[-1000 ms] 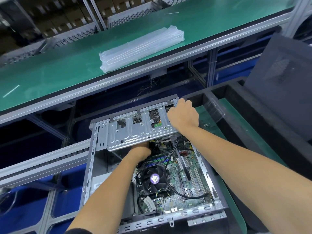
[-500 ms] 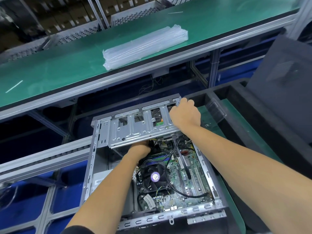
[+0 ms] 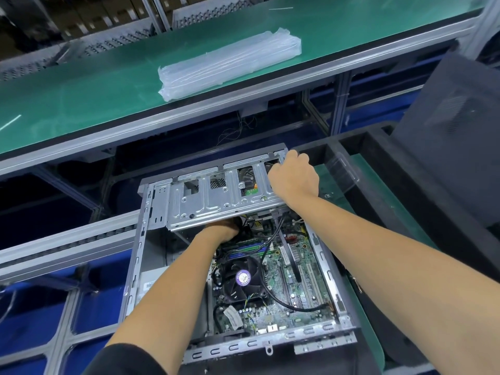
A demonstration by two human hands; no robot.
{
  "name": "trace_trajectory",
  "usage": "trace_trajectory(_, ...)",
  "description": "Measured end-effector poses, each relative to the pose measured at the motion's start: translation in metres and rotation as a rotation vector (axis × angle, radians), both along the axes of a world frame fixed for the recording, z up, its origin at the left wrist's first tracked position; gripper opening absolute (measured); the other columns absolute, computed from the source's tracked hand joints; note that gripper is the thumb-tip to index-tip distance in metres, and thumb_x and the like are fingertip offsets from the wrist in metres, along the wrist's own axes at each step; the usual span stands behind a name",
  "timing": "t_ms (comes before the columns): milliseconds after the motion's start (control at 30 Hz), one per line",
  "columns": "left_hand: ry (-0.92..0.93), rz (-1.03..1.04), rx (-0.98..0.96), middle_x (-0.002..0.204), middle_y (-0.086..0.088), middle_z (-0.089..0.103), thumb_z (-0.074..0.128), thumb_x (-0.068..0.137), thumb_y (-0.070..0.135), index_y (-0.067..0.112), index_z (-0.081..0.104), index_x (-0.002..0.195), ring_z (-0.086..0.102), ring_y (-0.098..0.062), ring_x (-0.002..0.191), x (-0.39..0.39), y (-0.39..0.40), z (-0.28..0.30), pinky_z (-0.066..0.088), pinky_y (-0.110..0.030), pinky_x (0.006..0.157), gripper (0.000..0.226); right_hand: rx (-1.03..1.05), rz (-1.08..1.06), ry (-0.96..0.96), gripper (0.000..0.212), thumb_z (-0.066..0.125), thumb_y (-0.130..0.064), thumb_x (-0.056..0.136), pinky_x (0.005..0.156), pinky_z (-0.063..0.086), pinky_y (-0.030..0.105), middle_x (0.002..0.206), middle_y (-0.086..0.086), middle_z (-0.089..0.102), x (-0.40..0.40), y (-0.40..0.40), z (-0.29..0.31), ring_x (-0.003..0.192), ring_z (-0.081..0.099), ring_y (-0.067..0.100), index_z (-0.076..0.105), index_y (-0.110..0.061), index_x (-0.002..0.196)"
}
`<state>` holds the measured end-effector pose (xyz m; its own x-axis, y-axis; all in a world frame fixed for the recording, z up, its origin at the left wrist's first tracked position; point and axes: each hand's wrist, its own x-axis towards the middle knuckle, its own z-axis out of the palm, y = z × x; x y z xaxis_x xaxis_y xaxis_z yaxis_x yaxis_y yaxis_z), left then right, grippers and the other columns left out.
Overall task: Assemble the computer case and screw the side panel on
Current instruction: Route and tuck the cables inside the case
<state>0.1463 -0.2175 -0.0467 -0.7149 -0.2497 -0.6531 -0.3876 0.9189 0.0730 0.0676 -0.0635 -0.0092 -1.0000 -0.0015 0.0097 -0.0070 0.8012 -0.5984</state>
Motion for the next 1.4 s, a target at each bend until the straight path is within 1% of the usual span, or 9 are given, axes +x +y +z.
trace_trajectory(200, 0.009, -0.048, 0.005, 0.149, -0.008, 0.037, 0.022, 0.104, 0.025, 0.012, 0.030, 0.147, 0.043, -0.021, 0.128, -0.002, -0.002, -0.007, 0.032, -0.028, 0.104, 0.045, 0.004, -0.001, 0.012, 0.031, 0.039, -0.026, 0.097, 0.068, 0.031, 0.036, 0.120, 0.016, 0.050, 0.000, -0.001, -0.001, 0.081, 0.041, 0.027, 0.047, -0.006, 0.118)
trace_trajectory(300, 0.025, -0.012, 0.024, 0.102, -0.003, 0.060, 0.026, 0.102, 0.021, 0.008, 0.047, 0.134, 0.055, -0.014, 0.080, -0.001, -0.004, -0.008, 0.044, -0.025, 0.077, 0.040, 0.004, -0.006, 0.021, 0.029, 0.039, -0.025, 0.097, 0.069, 0.030, 0.037, 0.119, 0.017, 0.050, 0.000, -0.002, -0.002, 0.081, 0.040, 0.027, 0.047, -0.005, 0.117)
trace_trajectory(367, 0.044, -0.018, -0.005, 0.075, 0.001, 0.050, 0.028, 0.101, 0.012, 0.002, 0.053, 0.123, 0.039, -0.012, 0.060, 0.002, -0.002, -0.004, 0.040, -0.023, 0.061, 0.035, 0.006, -0.010, 0.023, 0.029, 0.039, -0.025, 0.097, 0.070, 0.030, 0.036, 0.120, 0.017, 0.050, 0.000, -0.002, -0.003, 0.081, 0.039, 0.027, 0.047, -0.005, 0.117)
trace_trajectory(600, 0.132, 0.001, 0.002, 0.112, -0.019, 0.060, 0.036, 0.097, 0.009, -0.004, 0.058, 0.108, 0.049, -0.027, 0.087, 0.022, -0.001, 0.012, 0.038, -0.031, 0.075, 0.028, 0.010, -0.004, 0.013, 0.033, 0.037, -0.027, 0.098, 0.074, 0.031, 0.037, 0.127, 0.017, 0.049, 0.000, -0.002, -0.001, 0.089, 0.044, 0.029, 0.046, -0.006, 0.122)
trace_trajectory(733, 0.281, -0.077, 0.067, 0.085, -0.011, 0.056, 0.041, 0.100, 0.030, 0.007, 0.046, 0.080, 0.050, -0.025, 0.077, 0.040, 0.000, 0.020, 0.038, -0.031, 0.063, 0.031, 0.021, 0.010, 0.010, 0.035, 0.035, -0.027, 0.100, 0.076, 0.033, 0.037, 0.130, 0.017, 0.048, 0.001, -0.002, 0.001, 0.103, 0.052, 0.034, 0.045, -0.006, 0.125)
trace_trajectory(933, 0.237, -0.215, 0.163, 0.139, -0.008, 0.049, 0.044, 0.099, 0.032, 0.010, 0.044, 0.137, 0.048, -0.026, 0.122, 0.053, 0.008, 0.052, 0.041, -0.036, 0.098, 0.043, 0.036, 0.019, 0.007, 0.037, 0.034, -0.027, 0.101, 0.078, 0.033, 0.037, 0.132, 0.018, 0.047, 0.003, -0.001, 0.003, 0.110, 0.053, 0.037, 0.045, -0.005, 0.128)
trace_trajectory(1033, 0.418, -0.274, 0.211, 0.111, -0.001, 0.066, 0.051, 0.096, 0.032, 0.016, 0.066, 0.112, 0.060, -0.018, 0.096, 0.061, 0.003, 0.073, 0.048, -0.034, 0.083, 0.027, 0.043, 0.023, 0.004, 0.038, 0.033, -0.027, 0.100, 0.078, 0.033, 0.037, 0.132, 0.017, 0.046, 0.004, -0.001, 0.003, 0.110, 0.053, 0.037, 0.045, -0.005, 0.129)
trace_trajectory(1200, 1.004, 0.042, 0.123, 0.063, -0.002, 0.060, 0.053, 0.094, 0.032, 0.012, 0.061, 0.072, 0.053, -0.017, 0.061, 0.072, -0.029, 0.095, 0.041, -0.032, 0.059, 0.031, 0.077, 0.030, 0.033, 0.036, 0.036, -0.025, 0.100, 0.076, 0.034, 0.038, 0.130, 0.017, 0.045, 0.008, -0.001, 0.004, 0.108, 0.053, 0.039, 0.045, -0.003, 0.128)
trace_trajectory(1400, 1.187, 0.584, 0.193, 0.068, 0.005, 0.059, 0.051, 0.091, 0.023, 0.017, 0.061, 0.076, 0.050, -0.010, 0.062, 0.111, -0.102, 0.074, 0.039, -0.025, 0.055, 0.019, 0.156, 0.043, 0.140, 0.030, 0.042, -0.026, 0.099, 0.070, 0.033, 0.037, 0.119, 0.018, 0.049, 0.016, -0.003, 0.008, 0.100, 0.054, 0.039, 0.049, -0.001, 0.116)
